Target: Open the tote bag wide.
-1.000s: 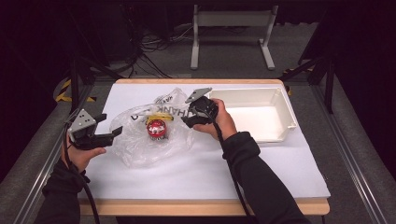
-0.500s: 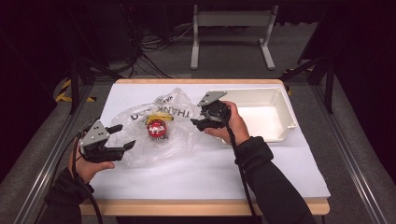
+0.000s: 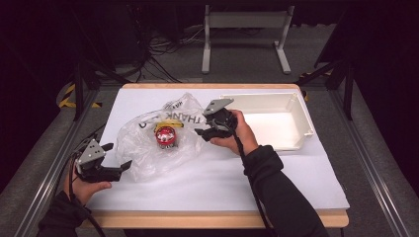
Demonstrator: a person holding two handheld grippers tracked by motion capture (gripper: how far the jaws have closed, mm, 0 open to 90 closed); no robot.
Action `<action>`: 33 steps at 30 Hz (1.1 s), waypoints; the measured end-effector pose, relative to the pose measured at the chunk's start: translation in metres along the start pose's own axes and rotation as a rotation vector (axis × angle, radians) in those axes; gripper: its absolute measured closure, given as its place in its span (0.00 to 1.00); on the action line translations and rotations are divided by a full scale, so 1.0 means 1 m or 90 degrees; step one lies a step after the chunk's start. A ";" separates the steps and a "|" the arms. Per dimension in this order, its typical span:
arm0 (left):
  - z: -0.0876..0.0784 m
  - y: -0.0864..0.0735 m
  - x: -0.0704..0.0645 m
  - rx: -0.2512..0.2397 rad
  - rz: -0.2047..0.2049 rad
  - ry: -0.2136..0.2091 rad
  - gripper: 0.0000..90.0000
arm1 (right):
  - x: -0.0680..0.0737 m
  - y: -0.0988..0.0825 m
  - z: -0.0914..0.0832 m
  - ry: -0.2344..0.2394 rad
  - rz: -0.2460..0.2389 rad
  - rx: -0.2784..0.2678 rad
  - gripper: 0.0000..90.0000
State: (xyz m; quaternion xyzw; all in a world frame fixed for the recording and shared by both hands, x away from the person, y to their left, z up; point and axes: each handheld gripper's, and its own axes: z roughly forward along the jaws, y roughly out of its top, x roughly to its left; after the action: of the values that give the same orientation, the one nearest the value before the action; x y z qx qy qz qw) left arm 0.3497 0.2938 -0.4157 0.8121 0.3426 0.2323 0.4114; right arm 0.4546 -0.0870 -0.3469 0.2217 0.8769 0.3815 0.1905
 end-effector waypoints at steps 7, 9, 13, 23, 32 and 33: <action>0.004 -0.019 -0.008 0.013 -0.008 0.006 0.10 | 0.008 0.007 0.012 0.013 -0.011 0.012 0.40; 0.003 -0.021 -0.006 0.004 -0.023 0.010 0.10 | 0.008 0.010 0.013 0.016 -0.012 0.008 0.40; 0.006 -0.020 -0.006 -0.010 -0.041 0.012 0.10 | 0.010 0.018 0.014 0.026 -0.020 0.001 0.39; 0.023 -0.027 -0.004 0.014 -0.052 -0.006 0.12 | 0.028 0.039 0.040 0.062 -0.046 0.024 0.39; 0.025 -0.029 -0.008 0.014 -0.027 -0.010 0.12 | 0.036 0.041 0.065 0.093 -0.052 0.065 0.35; 0.025 -0.029 -0.009 0.012 -0.031 -0.009 0.12 | 0.036 0.040 0.067 0.095 -0.054 0.068 0.34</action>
State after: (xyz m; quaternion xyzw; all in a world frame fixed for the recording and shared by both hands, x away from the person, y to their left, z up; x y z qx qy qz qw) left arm 0.3500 0.2869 -0.4547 0.8089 0.3613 0.2131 0.4119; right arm 0.4683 -0.0039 -0.3650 0.1650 0.9164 0.3415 0.1283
